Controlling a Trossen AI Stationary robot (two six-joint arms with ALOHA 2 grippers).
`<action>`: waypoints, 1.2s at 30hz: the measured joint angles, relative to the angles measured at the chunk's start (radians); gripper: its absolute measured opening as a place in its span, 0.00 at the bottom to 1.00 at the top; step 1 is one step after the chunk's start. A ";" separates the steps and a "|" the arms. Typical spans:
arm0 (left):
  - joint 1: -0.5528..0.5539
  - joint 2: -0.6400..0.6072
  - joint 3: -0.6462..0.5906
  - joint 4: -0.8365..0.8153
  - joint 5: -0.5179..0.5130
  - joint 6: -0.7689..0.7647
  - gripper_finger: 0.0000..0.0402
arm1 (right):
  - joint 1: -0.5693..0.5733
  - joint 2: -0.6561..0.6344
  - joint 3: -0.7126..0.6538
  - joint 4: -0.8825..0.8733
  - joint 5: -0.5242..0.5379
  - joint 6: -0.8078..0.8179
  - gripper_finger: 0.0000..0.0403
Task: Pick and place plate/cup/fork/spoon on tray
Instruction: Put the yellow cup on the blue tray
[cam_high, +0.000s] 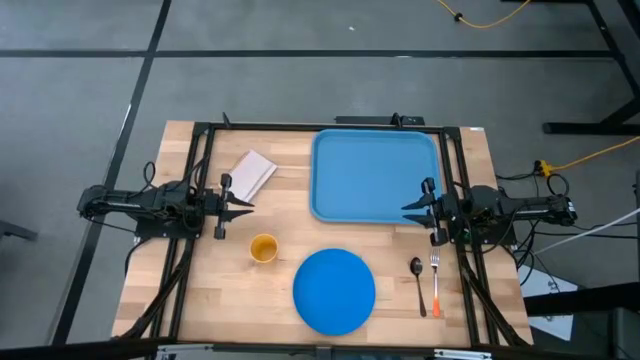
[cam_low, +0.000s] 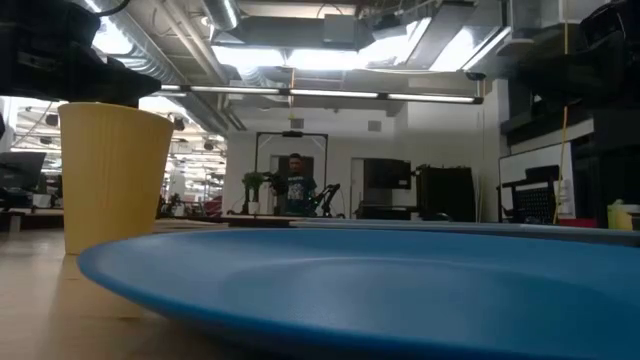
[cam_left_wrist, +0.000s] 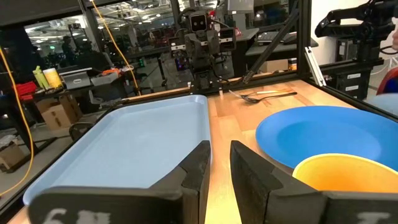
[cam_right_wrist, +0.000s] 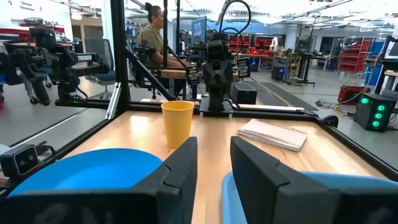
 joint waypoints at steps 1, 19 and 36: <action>0.000 0.000 0.000 0.000 0.000 0.000 0.14 | 0.000 0.000 0.000 -0.005 0.000 0.000 0.25; 0.000 0.000 0.000 0.000 0.000 0.000 0.14 | 0.000 0.000 0.000 0.088 0.002 -0.024 0.25; 0.000 0.000 -0.001 0.064 -0.054 -0.010 0.14 | 0.000 -0.001 0.000 0.310 0.000 -0.034 0.25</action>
